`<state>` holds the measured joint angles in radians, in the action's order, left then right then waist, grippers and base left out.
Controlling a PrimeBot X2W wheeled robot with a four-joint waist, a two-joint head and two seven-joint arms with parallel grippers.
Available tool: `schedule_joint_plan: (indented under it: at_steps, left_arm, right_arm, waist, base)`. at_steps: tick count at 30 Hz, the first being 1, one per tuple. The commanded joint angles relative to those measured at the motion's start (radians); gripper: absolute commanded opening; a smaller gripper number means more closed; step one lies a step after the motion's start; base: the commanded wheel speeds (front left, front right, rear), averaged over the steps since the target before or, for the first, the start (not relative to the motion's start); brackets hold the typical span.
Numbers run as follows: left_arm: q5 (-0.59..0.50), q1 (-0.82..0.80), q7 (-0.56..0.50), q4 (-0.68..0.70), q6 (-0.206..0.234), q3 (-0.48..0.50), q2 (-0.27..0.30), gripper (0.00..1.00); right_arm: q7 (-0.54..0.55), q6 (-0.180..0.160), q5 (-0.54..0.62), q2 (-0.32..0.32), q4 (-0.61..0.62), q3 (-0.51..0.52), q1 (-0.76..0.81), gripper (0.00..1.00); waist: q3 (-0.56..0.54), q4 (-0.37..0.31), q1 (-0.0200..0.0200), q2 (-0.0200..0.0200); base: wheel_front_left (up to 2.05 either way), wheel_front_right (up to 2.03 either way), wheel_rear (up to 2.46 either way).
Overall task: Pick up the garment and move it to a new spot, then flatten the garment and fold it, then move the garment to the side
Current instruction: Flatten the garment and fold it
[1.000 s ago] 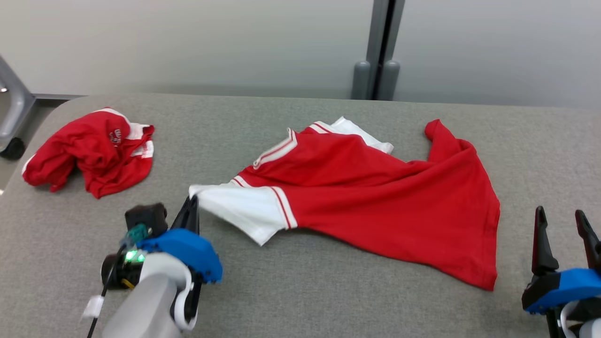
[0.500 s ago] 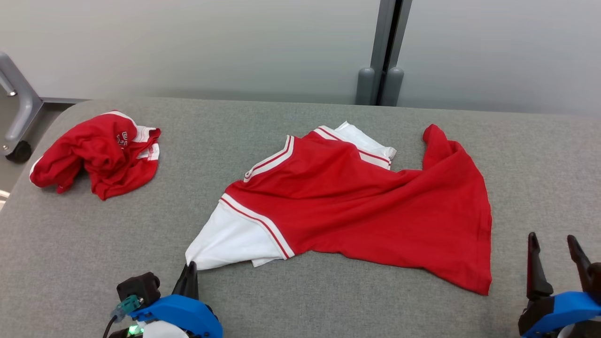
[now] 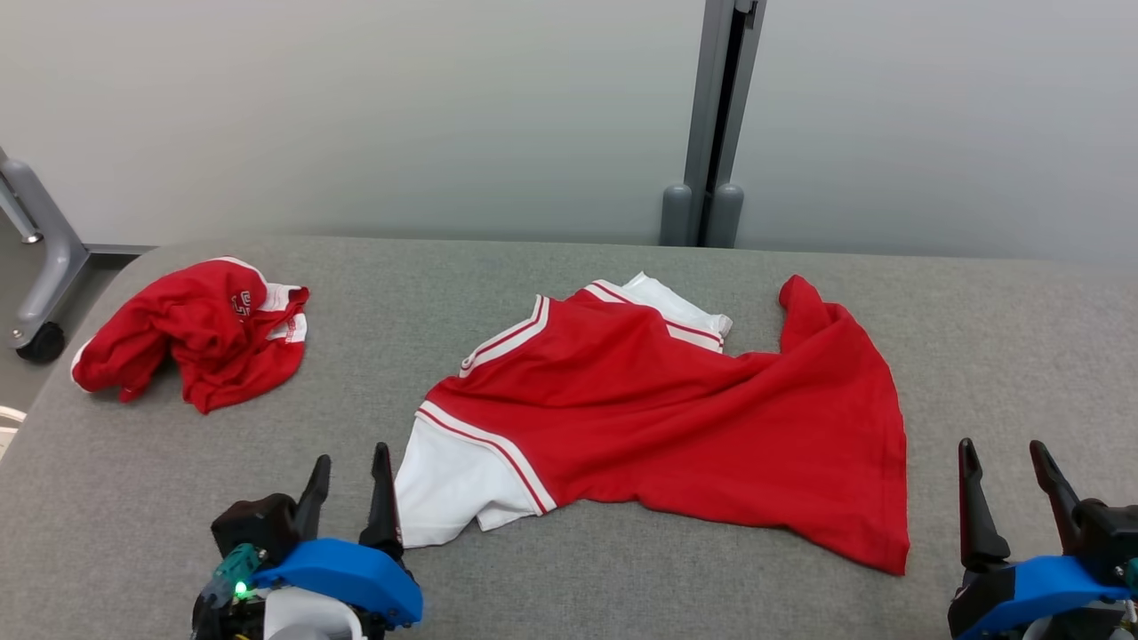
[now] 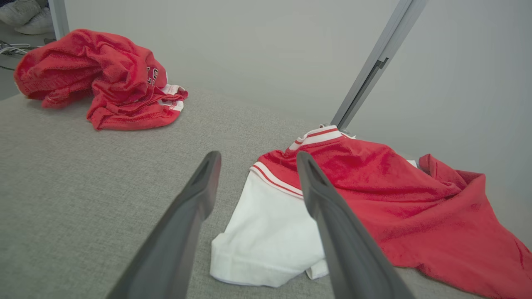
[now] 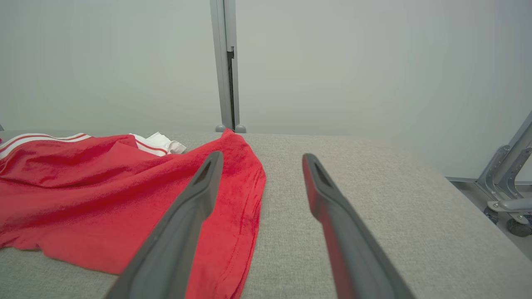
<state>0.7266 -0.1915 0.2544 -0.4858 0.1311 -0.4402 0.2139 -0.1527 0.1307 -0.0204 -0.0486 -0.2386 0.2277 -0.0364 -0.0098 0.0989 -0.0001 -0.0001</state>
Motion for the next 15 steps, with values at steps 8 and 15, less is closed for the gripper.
schedule_joint_plan:
  at_steps: [8,15]
  left_arm:
    - [-0.040,0.018,0.007,0.028,-0.001,-0.042,-0.005,1.00]
    - [-0.039,0.045,0.006,0.051,0.013,-0.043,0.003,1.00]
  right_arm:
    - [-0.046,0.000,-0.038,-0.003,-0.009,-0.049,0.037,1.00]
    - [-0.064,0.000,-0.059,-0.003,-0.028,-0.096,0.045,1.00]
  waist:
    - [-0.029,0.013,0.0001,0.0001]
    - [-0.035,0.011,0.0001,0.0001]
  base:
    - [0.00,0.00,0.00]
    - [0.00,0.00,0.00]
